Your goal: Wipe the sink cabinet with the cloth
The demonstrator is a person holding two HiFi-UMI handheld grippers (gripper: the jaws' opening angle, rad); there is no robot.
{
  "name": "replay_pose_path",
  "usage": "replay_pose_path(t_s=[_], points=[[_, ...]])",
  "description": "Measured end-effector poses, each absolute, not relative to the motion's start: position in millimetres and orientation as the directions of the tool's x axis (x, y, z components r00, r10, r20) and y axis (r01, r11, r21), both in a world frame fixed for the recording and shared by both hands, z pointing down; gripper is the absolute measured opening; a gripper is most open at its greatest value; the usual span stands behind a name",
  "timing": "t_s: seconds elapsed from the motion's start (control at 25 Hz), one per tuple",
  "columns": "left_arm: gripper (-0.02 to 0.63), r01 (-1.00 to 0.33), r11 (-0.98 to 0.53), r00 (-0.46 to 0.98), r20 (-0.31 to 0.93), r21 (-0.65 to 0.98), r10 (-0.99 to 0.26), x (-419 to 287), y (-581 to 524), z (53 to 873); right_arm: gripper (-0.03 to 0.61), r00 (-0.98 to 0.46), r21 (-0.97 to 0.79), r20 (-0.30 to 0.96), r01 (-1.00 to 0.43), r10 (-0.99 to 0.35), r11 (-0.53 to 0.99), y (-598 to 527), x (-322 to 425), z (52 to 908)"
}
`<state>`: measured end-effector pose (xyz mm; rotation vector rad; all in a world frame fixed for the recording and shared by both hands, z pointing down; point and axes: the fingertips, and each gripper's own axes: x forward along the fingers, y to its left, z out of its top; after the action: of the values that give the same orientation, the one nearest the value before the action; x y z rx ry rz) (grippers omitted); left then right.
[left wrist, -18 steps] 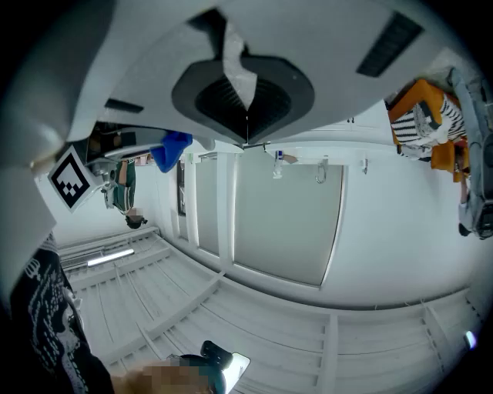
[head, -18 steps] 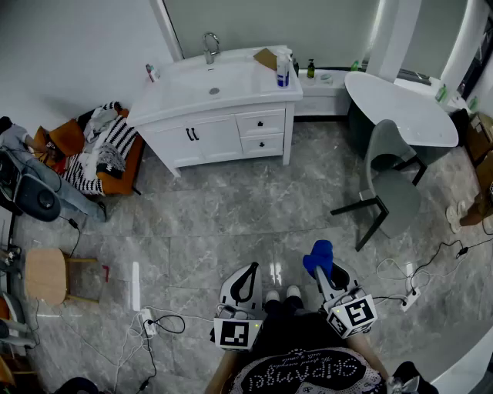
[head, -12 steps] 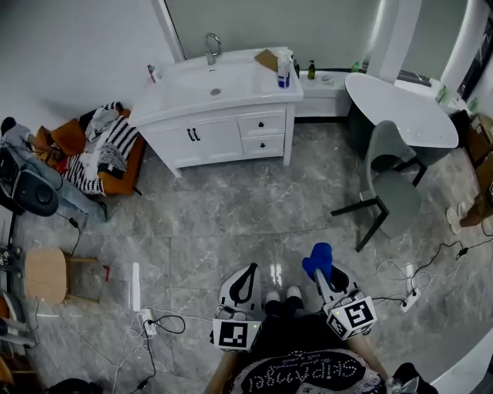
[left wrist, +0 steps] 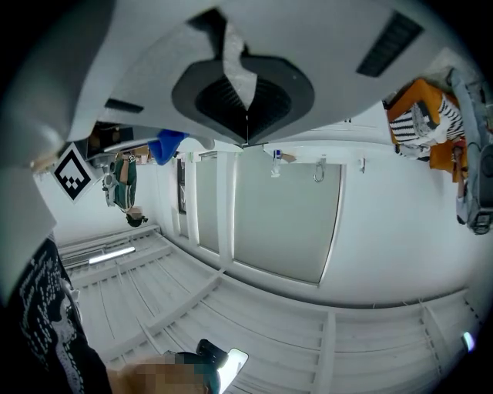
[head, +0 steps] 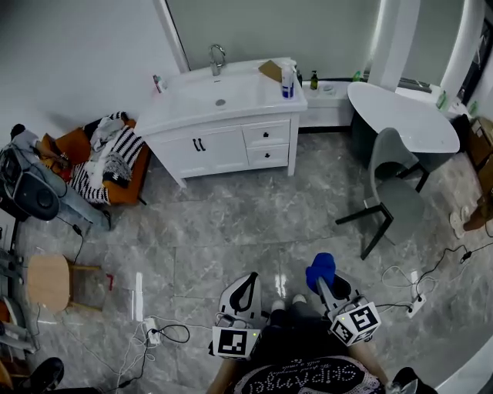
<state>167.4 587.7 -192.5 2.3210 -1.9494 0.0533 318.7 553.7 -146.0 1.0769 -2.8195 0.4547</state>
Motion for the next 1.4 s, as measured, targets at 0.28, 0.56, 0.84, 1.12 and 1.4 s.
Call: replay_pose_path(t_s=[0.28, 0.56, 0.84, 1.12, 1.4], points=[[0.006, -0.984, -0.169, 0.175, 0.095, 0.060, -0.980, 157, 575, -192, 0.058, -0.749, -0.190, 0.149, -0.663, -0.646, 0.725, 540, 294, -155], [0.006, -0.983, -0.162, 0.170, 0.104, 0.083, -0.980, 145, 521, -188, 0.058, -0.724, -0.163, 0.177, -0.689, -0.667, 0.706, 496, 276, -154], [0.006, -0.986, -0.146, 0.154, 0.112, 0.079, -0.982, 124, 436, -179, 0.058, -0.746, -0.191, 0.188, -0.666, -0.639, 0.721, 410, 262, -143], [0.006, -0.991, -0.111, 0.117, 0.086, 0.078, -0.989, 96, 359, -192, 0.058, -0.775, -0.222, 0.168, -0.632, -0.609, 0.743, 327, 233, -151], [0.005, -0.993, -0.085, 0.090, 0.058, 0.087, -0.994, 71, 322, -200, 0.058, -0.796, -0.212, 0.164, -0.606, -0.583, 0.767, 288, 209, -152]])
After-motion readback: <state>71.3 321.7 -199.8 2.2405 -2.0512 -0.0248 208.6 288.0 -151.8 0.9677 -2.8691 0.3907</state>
